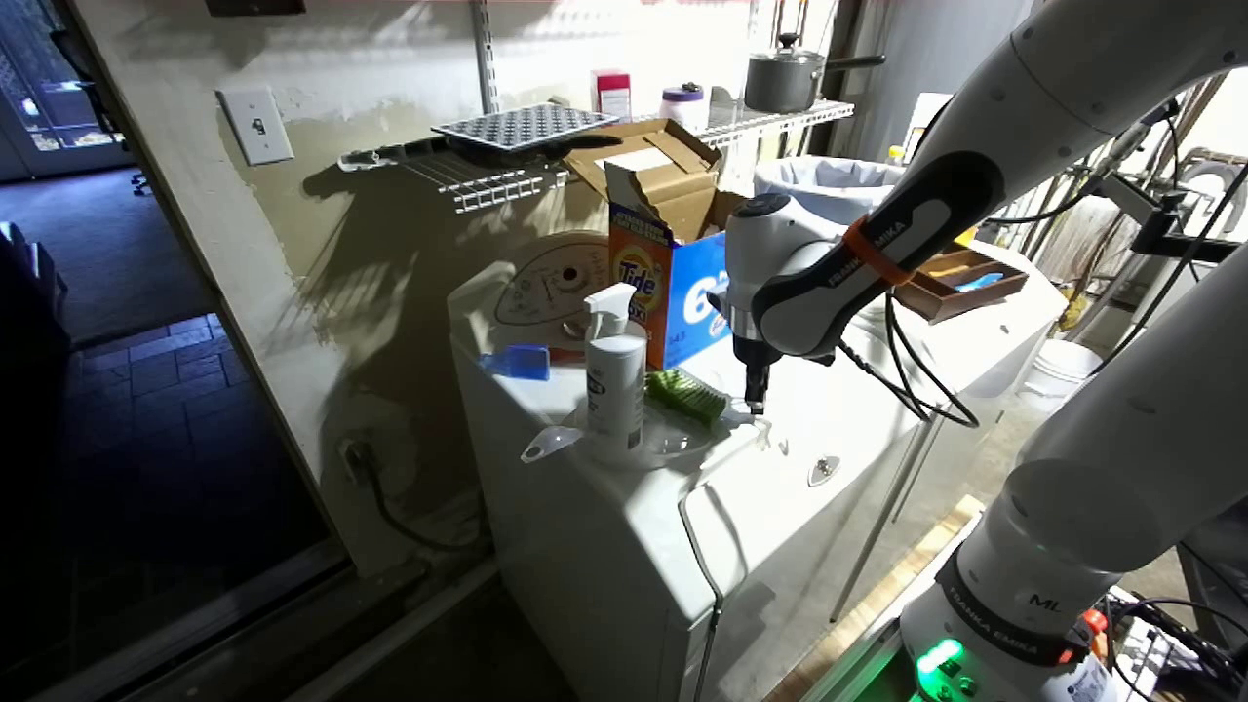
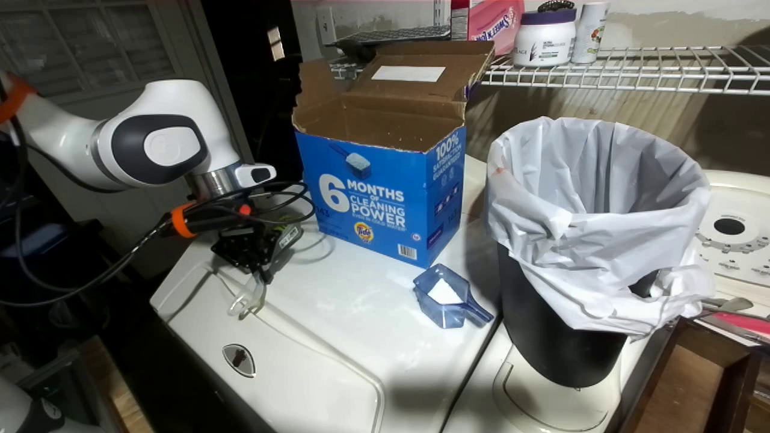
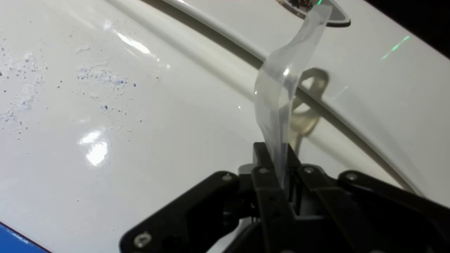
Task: Use the hand broom to brush the white substance onto the dustpan
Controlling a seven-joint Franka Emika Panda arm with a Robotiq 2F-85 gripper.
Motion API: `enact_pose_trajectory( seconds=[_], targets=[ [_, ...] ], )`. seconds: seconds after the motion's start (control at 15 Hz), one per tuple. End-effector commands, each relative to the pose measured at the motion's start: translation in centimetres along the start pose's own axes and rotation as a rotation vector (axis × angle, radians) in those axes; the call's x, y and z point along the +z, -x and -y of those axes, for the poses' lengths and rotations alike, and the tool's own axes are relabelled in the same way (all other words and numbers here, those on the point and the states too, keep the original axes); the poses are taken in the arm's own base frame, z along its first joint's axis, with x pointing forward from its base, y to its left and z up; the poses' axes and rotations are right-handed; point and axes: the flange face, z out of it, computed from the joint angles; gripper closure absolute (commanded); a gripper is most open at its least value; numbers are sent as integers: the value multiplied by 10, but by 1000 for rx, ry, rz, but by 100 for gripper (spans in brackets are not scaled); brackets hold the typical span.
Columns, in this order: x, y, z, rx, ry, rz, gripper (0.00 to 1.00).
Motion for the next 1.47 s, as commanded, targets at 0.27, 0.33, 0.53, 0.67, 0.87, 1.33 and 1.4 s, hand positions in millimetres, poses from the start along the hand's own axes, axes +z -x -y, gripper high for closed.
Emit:
enact_pose_trajectory(
  seconds=[0.27, 0.33, 0.53, 0.67, 0.87, 1.33, 1.4],
  targets=[
    [-12, -5, -4, 5, 6, -66, 97],
    [-12, -5, -3, 1, 3, -73, 97],
    [-15, -7, -4, 4, 8, -90, 97],
    [-17, -8, -4, 3, 9, -103, 97],
    [-20, -10, -3, -9, -8, -122, 97],
    [-21, 4, -18, 0, 127, -55, 97],
    [-19, 6, -21, -2, 158, -40, 97]
  ],
)
